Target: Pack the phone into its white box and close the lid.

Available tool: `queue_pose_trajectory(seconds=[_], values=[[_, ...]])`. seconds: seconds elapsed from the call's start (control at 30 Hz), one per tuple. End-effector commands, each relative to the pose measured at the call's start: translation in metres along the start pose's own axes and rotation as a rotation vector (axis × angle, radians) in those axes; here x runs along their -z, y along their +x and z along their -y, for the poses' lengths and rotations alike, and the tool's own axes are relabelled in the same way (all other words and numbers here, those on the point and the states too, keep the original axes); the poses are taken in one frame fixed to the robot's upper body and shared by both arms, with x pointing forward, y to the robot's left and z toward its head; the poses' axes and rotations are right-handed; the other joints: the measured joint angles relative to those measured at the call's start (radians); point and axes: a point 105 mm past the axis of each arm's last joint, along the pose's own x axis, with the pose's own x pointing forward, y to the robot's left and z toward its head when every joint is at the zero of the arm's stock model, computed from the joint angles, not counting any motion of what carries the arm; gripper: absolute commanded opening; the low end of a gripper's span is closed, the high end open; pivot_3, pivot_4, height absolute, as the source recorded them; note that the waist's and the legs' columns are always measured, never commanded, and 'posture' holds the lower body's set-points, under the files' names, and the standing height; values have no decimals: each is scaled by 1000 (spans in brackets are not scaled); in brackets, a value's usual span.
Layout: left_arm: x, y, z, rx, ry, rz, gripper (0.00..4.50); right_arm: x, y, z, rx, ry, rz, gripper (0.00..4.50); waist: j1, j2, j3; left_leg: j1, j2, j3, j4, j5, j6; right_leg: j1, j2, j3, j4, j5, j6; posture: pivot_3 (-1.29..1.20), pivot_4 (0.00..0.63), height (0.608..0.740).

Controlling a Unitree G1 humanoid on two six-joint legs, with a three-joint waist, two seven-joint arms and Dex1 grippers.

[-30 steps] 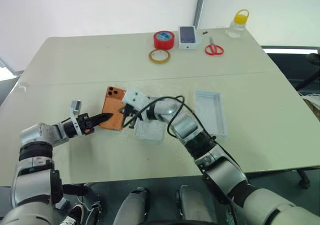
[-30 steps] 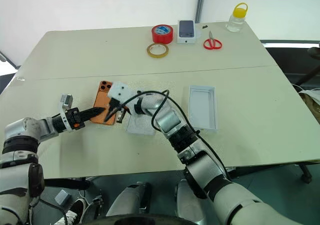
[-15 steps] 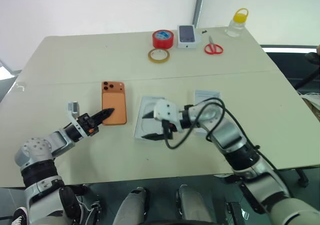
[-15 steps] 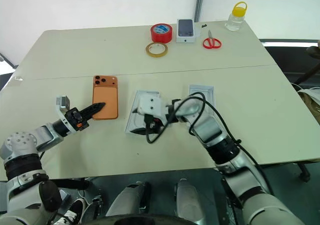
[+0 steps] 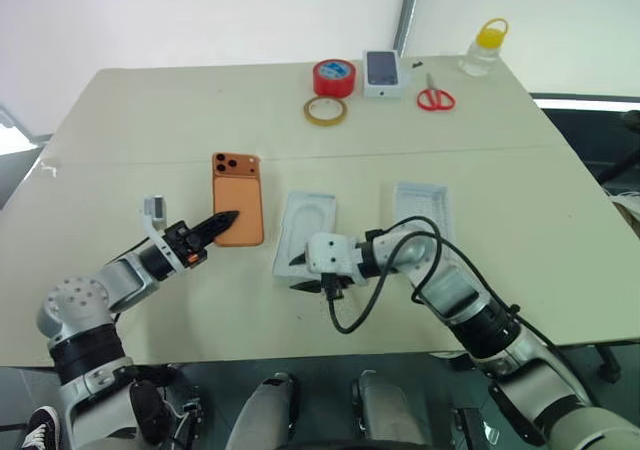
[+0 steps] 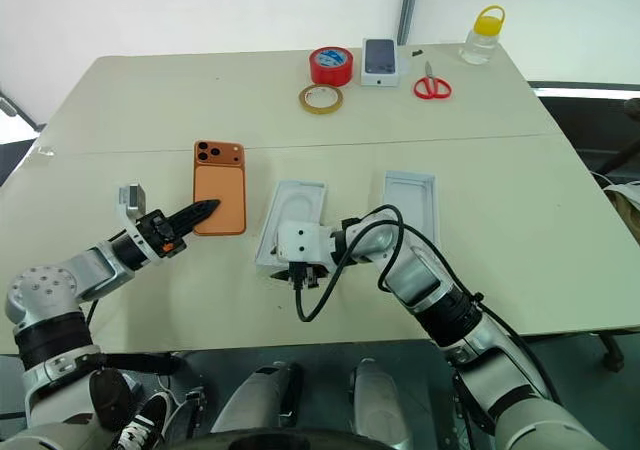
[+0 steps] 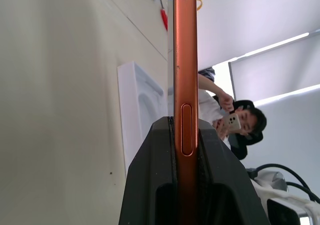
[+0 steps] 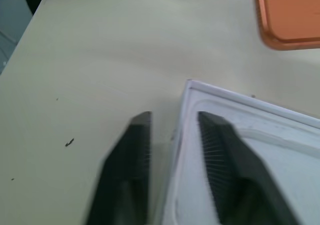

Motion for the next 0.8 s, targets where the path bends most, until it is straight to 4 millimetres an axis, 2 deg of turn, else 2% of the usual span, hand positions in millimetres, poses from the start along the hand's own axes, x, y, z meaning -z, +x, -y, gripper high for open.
queue_pose_trajectory(seconds=[0.03,0.23,0.33,0.43,0.53,0.63,0.8], values=[[-10,-3,16,56,54,24,0,-4,-3,2,14,-21,12,1114,2,0,0,0,0,0,0,0,0,0,0,0,0,0,0,0,150,740],[-8,-4,16,61,40,11,0,-8,-3,1,11,-4,38,1114,-1,-1,0,0,0,0,-1,0,0,1,0,0,0,0,0,0,150,740],[-8,-4,15,58,42,12,0,-3,-1,0,1,-23,9,1114,-2,-1,0,0,0,0,-1,0,0,1,0,0,0,0,0,0,150,740],[-7,-2,15,57,44,12,0,4,0,-3,-4,-32,-14,199,-1,-1,1,0,0,0,-1,0,0,1,0,0,0,0,0,0,150,740],[-5,-1,15,52,42,4,0,5,0,-1,11,-27,-19,68,-1,-1,1,0,0,0,-1,0,0,1,0,0,-1,0,0,0,150,740],[-4,0,17,61,45,7,0,6,-4,5,34,-26,-27,68,-1,-1,1,0,0,0,-1,0,0,1,0,0,-1,0,0,0,150,740],[-4,8,23,83,53,16,0,12,-20,32,117,-16,-50,68,0,-1,1,0,0,0,0,0,0,2,0,0,-1,0,0,0,150,740]])
